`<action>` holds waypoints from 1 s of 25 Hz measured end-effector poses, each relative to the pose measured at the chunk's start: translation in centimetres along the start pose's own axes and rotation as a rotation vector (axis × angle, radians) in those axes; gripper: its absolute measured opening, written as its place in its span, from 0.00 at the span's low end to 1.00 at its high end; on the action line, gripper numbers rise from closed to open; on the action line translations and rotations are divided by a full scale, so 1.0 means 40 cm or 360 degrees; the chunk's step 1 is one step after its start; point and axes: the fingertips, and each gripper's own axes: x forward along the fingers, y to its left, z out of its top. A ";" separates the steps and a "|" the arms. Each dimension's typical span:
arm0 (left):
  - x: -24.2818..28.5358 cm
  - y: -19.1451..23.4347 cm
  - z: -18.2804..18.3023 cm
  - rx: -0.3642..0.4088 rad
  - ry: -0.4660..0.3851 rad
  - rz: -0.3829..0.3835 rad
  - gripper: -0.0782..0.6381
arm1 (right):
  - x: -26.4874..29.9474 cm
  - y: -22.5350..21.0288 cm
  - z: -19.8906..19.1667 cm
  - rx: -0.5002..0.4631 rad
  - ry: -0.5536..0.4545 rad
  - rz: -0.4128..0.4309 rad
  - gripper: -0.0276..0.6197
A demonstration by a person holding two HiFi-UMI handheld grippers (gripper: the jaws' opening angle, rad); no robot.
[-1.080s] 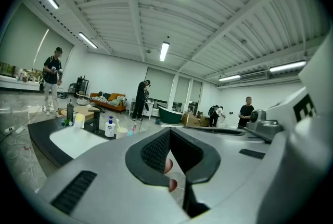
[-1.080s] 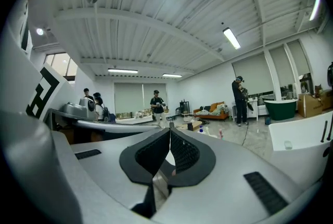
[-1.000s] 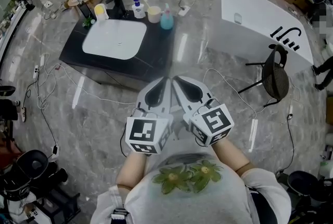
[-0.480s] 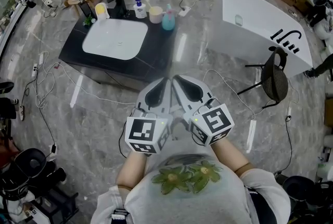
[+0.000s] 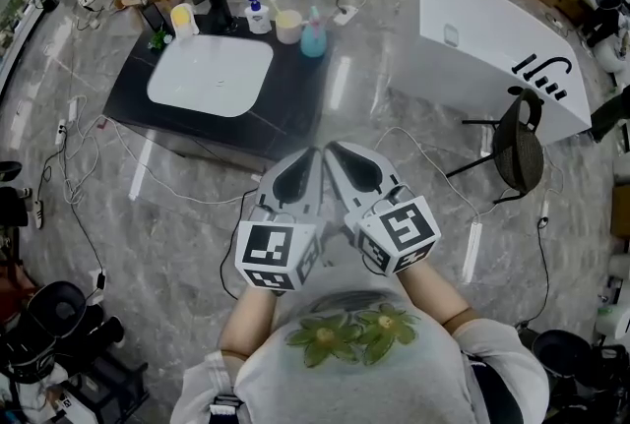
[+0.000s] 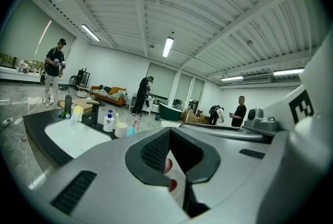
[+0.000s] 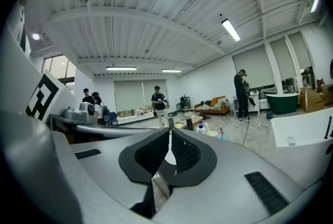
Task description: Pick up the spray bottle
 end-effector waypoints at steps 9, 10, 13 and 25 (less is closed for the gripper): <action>0.109 0.034 0.006 -0.0015 0.0050 0.0021 0.12 | 0.085 -0.094 0.017 0.0002 0.0014 0.0015 0.08; 0.121 0.039 0.010 -0.0017 0.0051 0.0026 0.12 | 0.096 -0.104 0.020 0.0002 0.0014 0.0020 0.08; 0.156 0.057 0.020 -0.0010 0.0057 0.0040 0.12 | 0.126 -0.130 0.029 0.0004 0.0017 0.0036 0.08; 0.273 0.131 0.066 0.0009 0.0047 0.0090 0.12 | 0.248 -0.212 0.051 -0.0014 0.0026 0.0092 0.08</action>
